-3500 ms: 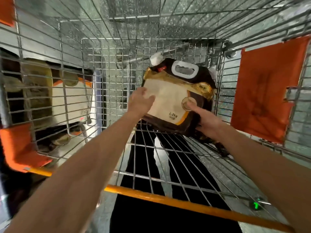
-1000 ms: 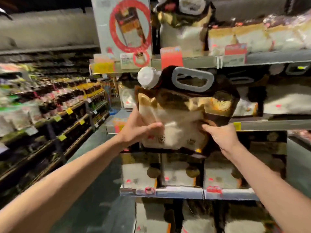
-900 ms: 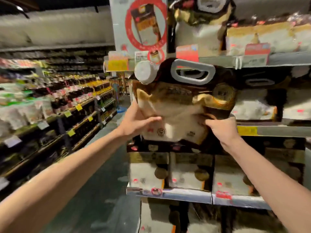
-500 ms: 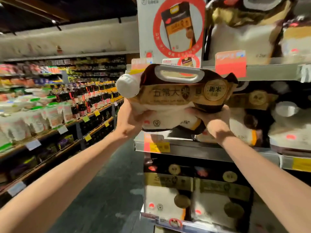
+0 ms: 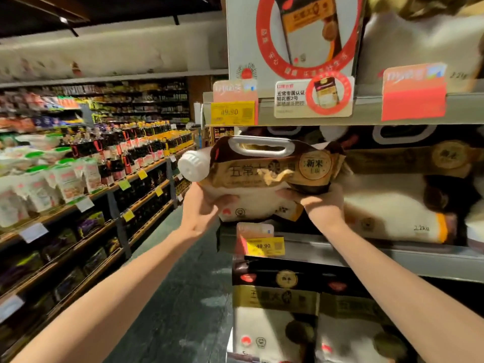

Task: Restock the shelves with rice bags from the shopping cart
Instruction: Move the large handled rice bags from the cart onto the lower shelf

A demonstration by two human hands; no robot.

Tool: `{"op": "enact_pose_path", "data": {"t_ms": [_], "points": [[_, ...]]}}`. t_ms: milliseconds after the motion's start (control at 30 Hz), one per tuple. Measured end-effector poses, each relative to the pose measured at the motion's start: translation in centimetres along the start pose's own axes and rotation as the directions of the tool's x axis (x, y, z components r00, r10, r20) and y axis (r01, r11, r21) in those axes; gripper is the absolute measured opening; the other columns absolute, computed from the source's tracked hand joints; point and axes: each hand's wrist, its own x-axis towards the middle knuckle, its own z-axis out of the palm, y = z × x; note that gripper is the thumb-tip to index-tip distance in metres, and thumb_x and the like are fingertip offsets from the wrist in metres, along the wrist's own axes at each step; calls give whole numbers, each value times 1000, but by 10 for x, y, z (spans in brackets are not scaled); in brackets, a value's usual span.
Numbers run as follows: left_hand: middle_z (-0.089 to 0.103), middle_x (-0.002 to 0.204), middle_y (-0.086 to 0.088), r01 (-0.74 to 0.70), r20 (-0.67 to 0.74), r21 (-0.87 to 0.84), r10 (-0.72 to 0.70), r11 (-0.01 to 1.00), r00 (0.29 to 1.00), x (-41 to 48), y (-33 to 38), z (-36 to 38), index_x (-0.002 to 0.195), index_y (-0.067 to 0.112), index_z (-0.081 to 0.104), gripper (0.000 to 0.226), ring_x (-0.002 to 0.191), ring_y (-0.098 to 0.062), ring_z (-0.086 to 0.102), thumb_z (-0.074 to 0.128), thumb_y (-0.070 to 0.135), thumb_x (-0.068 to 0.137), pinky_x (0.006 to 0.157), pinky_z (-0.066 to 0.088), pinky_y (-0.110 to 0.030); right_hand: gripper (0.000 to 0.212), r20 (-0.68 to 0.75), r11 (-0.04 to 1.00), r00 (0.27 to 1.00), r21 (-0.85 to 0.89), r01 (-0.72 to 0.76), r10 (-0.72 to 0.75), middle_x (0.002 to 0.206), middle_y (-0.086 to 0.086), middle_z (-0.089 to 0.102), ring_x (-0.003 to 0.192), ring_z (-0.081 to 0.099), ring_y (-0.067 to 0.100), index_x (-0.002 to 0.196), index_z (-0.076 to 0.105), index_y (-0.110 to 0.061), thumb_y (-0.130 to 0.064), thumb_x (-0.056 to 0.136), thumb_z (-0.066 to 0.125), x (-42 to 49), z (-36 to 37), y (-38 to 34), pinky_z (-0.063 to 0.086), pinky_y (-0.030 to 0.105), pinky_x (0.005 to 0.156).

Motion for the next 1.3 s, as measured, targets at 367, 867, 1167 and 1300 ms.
{"op": "enact_pose_path", "data": {"t_ms": [367, 867, 1167, 1300], "points": [[39, 125, 13, 131, 220, 21, -133, 991, 967, 39, -53, 3, 140, -5, 26, 92, 114, 4, 38, 69, 47, 78, 95, 36, -19, 63, -266, 993, 964, -122, -8, -25, 120, 11, 51, 116, 49, 29, 124, 44, -1, -40, 83, 73, -1, 43, -16, 37, 34, 88], [31, 130, 26, 295, 401, -166, -209, 941, 892, 35, -108, 22, 147, 10, 6, 107, 119, 24, 38, 85, 18, 74, 106, 42, -27, 28, -235, 976, 967, -214, 43, -94, 71, 11, 66, 67, 56, 20, 73, 66, -2, -26, 78, 78, 10, 77, -6, 41, 28, 59], [35, 124, 37, 309, 291, -64, -279, 949, 915, 46, -126, 37, 151, 17, 10, 118, 114, -9, 53, 84, 52, 66, 98, 47, -35, 105, -177, 951, 965, -276, 138, -191, 161, 6, 19, 147, 19, 19, 155, 3, -6, -41, 83, 72, 67, 80, -16, 11, 19, 111], [48, 131, 12, 308, 286, -8, -293, 951, 912, 54, -123, 45, 150, 26, 10, 117, 118, -20, 55, 78, 64, 62, 102, 47, -46, 106, -191, 970, 966, -201, 134, -173, 159, 5, 26, 146, 24, 20, 153, 9, -8, -48, 80, 74, 77, 82, -8, 17, 29, 117]]}}
